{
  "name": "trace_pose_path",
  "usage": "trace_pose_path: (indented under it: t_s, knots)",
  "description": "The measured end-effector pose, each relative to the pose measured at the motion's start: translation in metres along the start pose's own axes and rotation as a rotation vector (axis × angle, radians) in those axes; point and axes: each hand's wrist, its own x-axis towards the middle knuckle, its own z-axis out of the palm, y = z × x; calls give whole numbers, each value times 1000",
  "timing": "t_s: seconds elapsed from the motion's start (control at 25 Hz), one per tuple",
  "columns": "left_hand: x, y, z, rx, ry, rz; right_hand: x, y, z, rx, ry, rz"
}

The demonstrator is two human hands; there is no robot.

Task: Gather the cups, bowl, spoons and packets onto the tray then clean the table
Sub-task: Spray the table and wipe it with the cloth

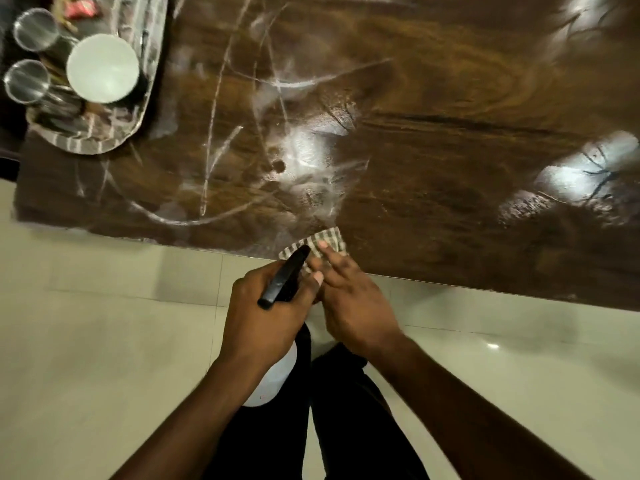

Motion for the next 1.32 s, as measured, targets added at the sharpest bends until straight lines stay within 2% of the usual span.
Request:
trace_pose_path:
  t_s: [0.04, 0.08, 0.12, 0.24, 0.28, 0.32, 0.4, 0.52, 0.6, 0.64, 0.68, 0.72, 0.84, 0.92, 1.0, 1.12, 1.2, 1.24, 1.28, 1.32]
  knots:
    - [2, -5, -6, 4, 5, -10, 6, 14, -8, -66, -46, -81]
    - [5, -10, -12, 0, 8, -18, 11, 28, -17, -121, -40, -67]
    - [7, -13, -18, -14, 5, -23, 14, 42, -26, -137, 36, 50]
    - [18, -13, -32, -72, -15, -48, 31, 69, -50, -23, 403, 698]
    - [22, -11, -34, -82, -27, -58, 43, 63, -49, 2, 473, 822]
    - [26, -9, -37, -90, -38, -63, 55, 49, -44, 16, 506, 865]
    - [35, -5, -40, -91, -47, -63, 71, 10, -22, 30, 436, 727]
    - [49, 3, -42, -80, -59, -42, 71, -44, 6, 36, 95, 204]
    - [58, 8, -45, -72, -82, -28, 72, -27, -4, -58, 24, -89]
    - [61, 11, -47, -56, -83, -22, 75, -5, -17, -126, 36, -142]
    - [64, 12, -49, -42, -72, -19, 80, 18, -33, -165, 50, -94]
    - [67, 13, -52, -38, -60, -23, 85, 41, -49, -173, 70, 57]
    - [76, 16, -57, -90, -72, -31, 103, 88, -90, -54, 300, 648]
    - [82, 19, -57, -109, -87, -31, 122, 75, -84, -18, 384, 782]
    - [88, 20, -58, -103, -61, -24, 130, 37, -59, -35, 331, 670]
    - [104, 21, -63, -83, -47, -4, 121, -16, -24, -72, 57, 197]
    - [113, 23, -71, -102, -73, -5, 117, -6, -30, -135, -87, -131]
    - [117, 24, -75, -109, -77, 1, 120, 12, -44, -179, -105, -184]
    - [119, 25, -79, -115, -75, 8, 123, 34, -60, -205, -99, -136]
    - [121, 25, -84, -127, -78, 8, 127, 57, -76, -208, -63, -9]
